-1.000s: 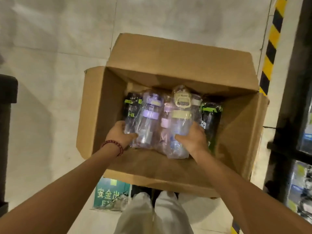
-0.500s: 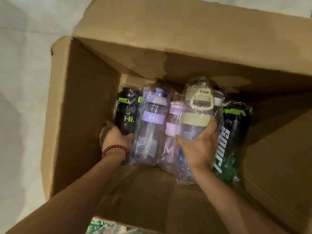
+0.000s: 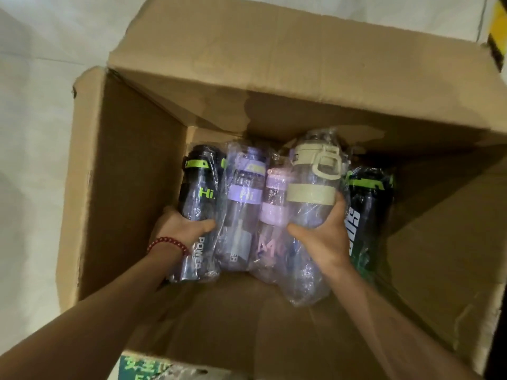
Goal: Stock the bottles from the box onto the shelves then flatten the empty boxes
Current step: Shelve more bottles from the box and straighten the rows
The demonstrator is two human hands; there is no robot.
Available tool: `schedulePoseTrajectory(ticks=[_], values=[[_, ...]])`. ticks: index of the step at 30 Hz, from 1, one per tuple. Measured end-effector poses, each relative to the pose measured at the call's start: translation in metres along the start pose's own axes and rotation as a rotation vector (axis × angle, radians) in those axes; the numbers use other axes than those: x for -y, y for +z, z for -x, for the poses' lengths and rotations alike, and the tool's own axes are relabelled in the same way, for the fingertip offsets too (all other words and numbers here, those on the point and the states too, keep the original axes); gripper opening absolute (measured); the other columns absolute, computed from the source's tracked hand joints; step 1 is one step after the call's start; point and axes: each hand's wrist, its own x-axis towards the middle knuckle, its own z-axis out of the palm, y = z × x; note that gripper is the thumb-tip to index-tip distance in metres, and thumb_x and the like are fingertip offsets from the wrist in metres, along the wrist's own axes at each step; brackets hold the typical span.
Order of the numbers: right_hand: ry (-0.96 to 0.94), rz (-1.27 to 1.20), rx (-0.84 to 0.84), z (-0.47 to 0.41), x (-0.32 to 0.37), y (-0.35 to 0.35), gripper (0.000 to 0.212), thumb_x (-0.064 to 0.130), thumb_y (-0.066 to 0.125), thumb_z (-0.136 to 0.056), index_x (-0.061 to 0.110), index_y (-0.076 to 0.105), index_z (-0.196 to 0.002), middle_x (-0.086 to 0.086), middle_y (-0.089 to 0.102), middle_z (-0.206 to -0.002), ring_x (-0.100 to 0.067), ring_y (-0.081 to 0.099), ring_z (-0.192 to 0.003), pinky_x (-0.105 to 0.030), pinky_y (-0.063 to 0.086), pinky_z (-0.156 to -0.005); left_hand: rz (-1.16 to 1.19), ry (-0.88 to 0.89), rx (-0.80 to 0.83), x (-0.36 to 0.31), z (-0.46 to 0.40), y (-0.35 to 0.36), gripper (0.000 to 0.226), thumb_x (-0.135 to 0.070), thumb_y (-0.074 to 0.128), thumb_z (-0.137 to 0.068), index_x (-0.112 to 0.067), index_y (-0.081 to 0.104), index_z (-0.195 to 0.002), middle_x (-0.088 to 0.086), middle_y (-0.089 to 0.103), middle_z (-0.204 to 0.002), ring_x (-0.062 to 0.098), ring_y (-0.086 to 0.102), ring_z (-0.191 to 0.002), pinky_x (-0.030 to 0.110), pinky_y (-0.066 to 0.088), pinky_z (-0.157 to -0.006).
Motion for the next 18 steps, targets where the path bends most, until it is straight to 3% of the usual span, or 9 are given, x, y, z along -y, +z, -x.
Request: schedulePoseTrajectory(ticks=[3,6,9,11,14,16,18], values=[[0.039,-0.064,0.070,0.014,0.010,-0.014,0.098,0.015,0.081,-0.064,0.033,0.024,-0.141,0.006,0.059,-0.110,-0.017,0.061,-0.094,-0.033,0.052,-0.078,0.117,-0.027,0.075,-0.003,0.031,-0.013,0.087,-0.035,0.078,-0.071,0.004,0.036,-0.136,0.011,0.057,-0.103,0.023,0.055,-0.087,0.028,0.043,-0.069],[0.057,-0.113,0.125,0.044,0.021,-0.027,0.092,0.011,0.079,-0.066,0.035,0.028,-0.138,0.001,0.061,-0.108,-0.018,0.063,-0.092,-0.040,0.055,-0.078,0.162,0.007,0.098,-0.004,0.062,-0.031,0.097,-0.049,0.083,-0.049,0.002,0.050,-0.125,0.009,0.061,-0.110,0.024,0.058,-0.094,0.032,0.048,-0.082],[0.074,-0.179,0.155,0.083,0.037,-0.045,0.091,0.006,0.076,-0.069,0.036,0.026,-0.139,0.006,0.061,-0.103,-0.013,0.062,-0.087,-0.029,0.051,-0.064,0.185,0.071,0.135,-0.013,0.100,-0.052,0.064,-0.036,0.087,-0.055,-0.006,0.061,-0.105,0.008,0.067,-0.100,0.018,0.061,-0.081,0.027,0.047,-0.065],[0.071,-0.214,0.167,0.107,0.052,-0.059,0.084,0.002,0.075,-0.071,0.036,0.028,-0.133,0.011,0.058,-0.098,-0.009,0.060,-0.084,-0.022,0.046,-0.059,0.187,0.117,0.151,-0.024,0.130,-0.070,0.056,-0.035,0.087,-0.051,-0.011,0.062,-0.094,0.008,0.068,-0.098,0.015,0.062,-0.078,0.027,0.049,-0.064],[0.049,-0.235,0.180,0.140,0.075,-0.082,0.085,0.003,0.075,-0.073,0.035,0.027,-0.135,0.007,0.058,-0.103,-0.010,0.058,-0.086,-0.022,0.045,-0.060,0.169,0.180,0.162,-0.041,0.174,-0.097,0.093,-0.046,0.084,-0.044,-0.005,0.053,-0.123,0.010,0.061,-0.119,0.025,0.061,-0.100,0.037,0.052,-0.087],[0.038,-0.264,0.171,0.161,0.093,-0.097,0.090,0.005,0.077,-0.071,0.031,0.026,-0.140,0.001,0.058,-0.112,-0.014,0.059,-0.092,-0.029,0.050,-0.069,0.203,0.220,0.151,-0.052,0.205,-0.115,0.098,-0.041,0.085,-0.052,-0.004,0.044,-0.133,0.009,0.054,-0.128,0.028,0.056,-0.110,0.037,0.047,-0.095],[0.012,-0.289,0.170,0.184,0.113,-0.115,0.096,0.017,0.082,-0.062,0.033,0.027,-0.140,0.001,0.058,-0.114,-0.017,0.061,-0.095,-0.037,0.053,-0.078,0.242,0.275,0.142,-0.061,0.240,-0.135,0.095,-0.038,0.085,-0.053,-0.008,0.043,-0.133,0.007,0.053,-0.126,0.026,0.055,-0.110,0.037,0.047,-0.093]])
